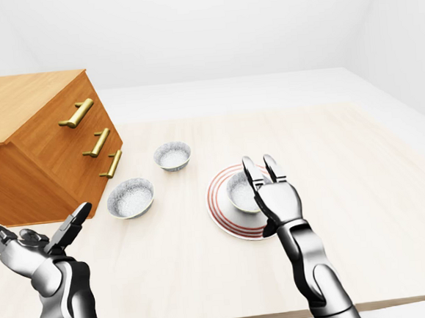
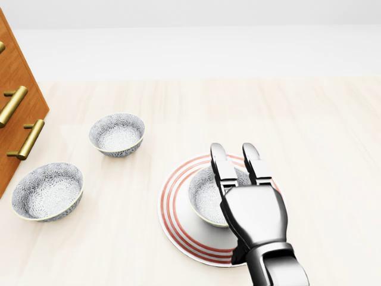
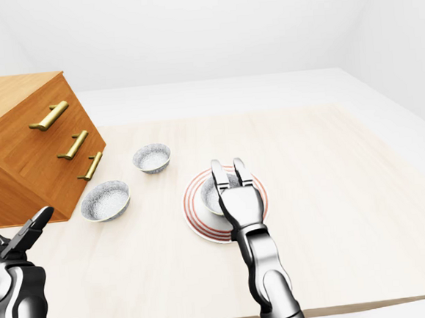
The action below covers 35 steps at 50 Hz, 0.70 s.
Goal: Put the bowl at the front on the plate.
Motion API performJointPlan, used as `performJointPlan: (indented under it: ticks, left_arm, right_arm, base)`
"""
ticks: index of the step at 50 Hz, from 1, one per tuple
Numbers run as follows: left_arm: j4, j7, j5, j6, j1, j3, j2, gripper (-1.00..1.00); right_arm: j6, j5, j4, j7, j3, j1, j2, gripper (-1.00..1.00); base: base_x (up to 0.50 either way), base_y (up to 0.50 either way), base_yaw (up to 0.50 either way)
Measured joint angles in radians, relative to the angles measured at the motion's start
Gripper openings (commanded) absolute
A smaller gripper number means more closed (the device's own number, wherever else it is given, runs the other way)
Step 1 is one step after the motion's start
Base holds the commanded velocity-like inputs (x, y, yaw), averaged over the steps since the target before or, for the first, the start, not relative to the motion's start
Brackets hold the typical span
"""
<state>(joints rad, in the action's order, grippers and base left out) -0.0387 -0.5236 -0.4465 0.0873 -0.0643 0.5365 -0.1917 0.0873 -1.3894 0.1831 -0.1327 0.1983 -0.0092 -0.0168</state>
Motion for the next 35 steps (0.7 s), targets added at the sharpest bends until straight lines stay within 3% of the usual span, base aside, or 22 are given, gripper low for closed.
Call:
performJointPlan:
  ticks: [10,35]
  left_arm:
    - [-0.018,0.000,-0.001,0.000,0.005,0.004,0.001,1.00]
    - [0.021,0.000,0.011,0.000,-0.006,-0.005,-0.003,1.00]
  right_arm:
    - [0.000,-0.061,0.117,-0.092,0.019,-0.001,0.015,1.00]
    - [-0.008,-0.321,0.471,-0.528,0.076,-0.210,0.157,1.00]
  base:
    - [0.00,0.00,0.00]
    - [0.00,0.00,0.00]
